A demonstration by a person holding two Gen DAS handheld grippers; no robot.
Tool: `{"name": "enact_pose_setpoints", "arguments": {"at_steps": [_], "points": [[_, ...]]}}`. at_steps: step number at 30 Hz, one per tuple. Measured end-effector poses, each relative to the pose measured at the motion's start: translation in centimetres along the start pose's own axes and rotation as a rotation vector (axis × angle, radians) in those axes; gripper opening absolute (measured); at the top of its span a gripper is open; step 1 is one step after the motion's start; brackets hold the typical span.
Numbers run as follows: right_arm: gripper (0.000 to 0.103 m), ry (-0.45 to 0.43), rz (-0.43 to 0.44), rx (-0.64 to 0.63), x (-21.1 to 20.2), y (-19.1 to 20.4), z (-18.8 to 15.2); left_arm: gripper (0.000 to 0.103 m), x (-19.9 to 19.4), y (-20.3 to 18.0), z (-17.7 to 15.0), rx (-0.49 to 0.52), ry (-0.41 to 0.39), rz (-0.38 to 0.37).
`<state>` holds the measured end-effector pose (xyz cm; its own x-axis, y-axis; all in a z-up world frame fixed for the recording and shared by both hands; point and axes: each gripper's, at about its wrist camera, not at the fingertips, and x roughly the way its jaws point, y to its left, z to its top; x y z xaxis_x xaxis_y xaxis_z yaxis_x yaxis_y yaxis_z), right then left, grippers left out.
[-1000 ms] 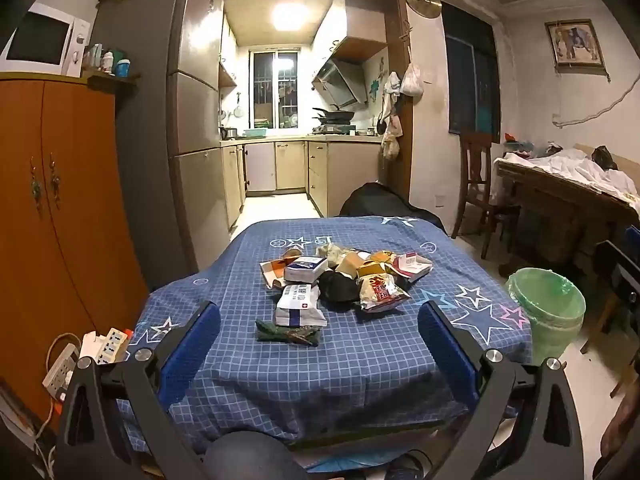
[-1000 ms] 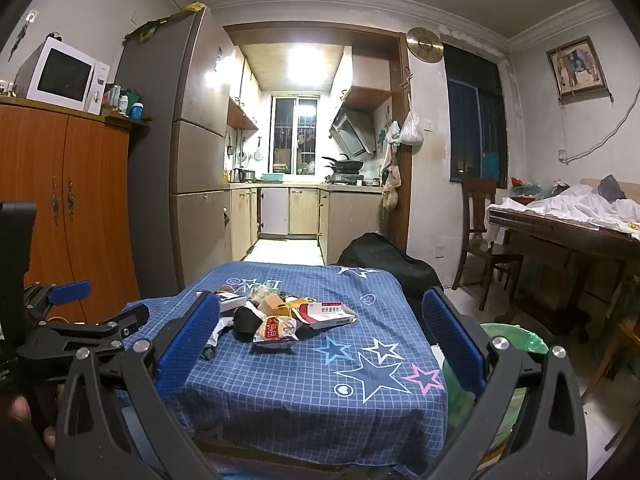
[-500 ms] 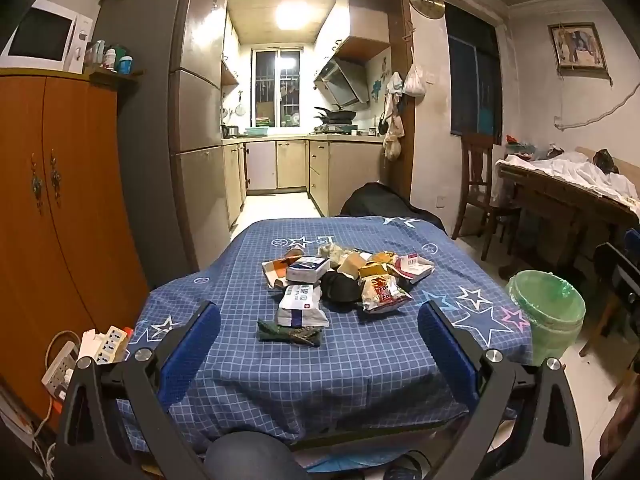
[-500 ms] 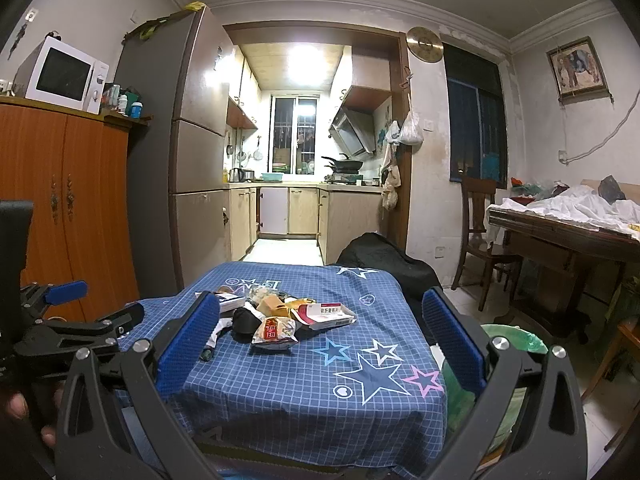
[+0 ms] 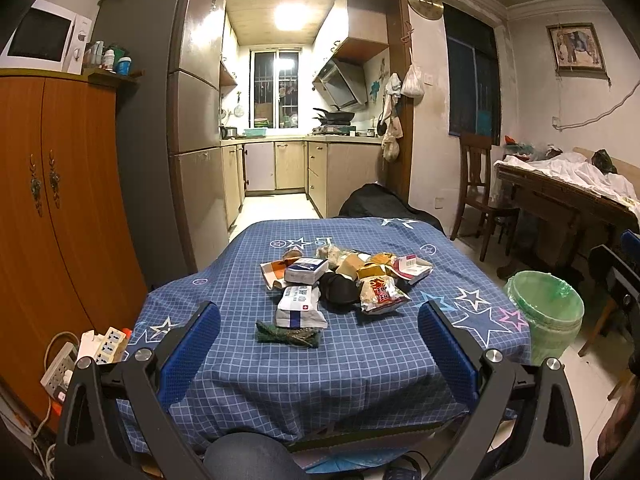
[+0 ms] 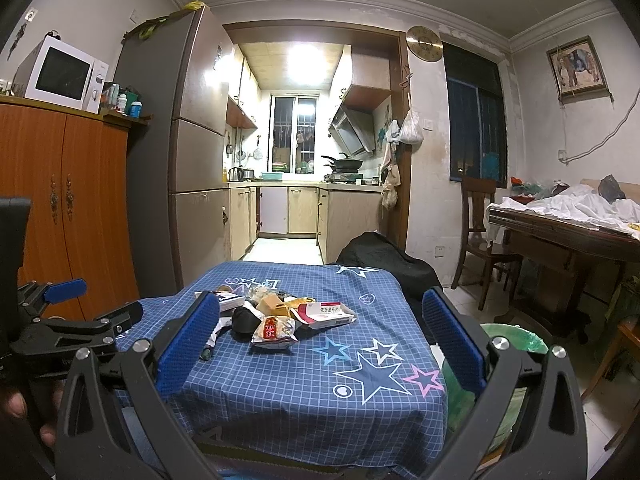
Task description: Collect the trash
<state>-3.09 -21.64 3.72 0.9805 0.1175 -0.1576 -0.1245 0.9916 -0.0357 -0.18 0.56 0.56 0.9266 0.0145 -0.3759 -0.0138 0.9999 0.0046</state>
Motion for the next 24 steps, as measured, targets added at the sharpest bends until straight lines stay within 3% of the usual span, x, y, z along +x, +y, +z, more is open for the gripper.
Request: {"name": "enact_pose_setpoints", "arguments": {"at_steps": [24], "points": [[0.098,0.010,0.010,-0.008,1.7,0.5,-0.6,0.098,1.1,0.4,0.1,-0.004,0.016,0.004]]}}
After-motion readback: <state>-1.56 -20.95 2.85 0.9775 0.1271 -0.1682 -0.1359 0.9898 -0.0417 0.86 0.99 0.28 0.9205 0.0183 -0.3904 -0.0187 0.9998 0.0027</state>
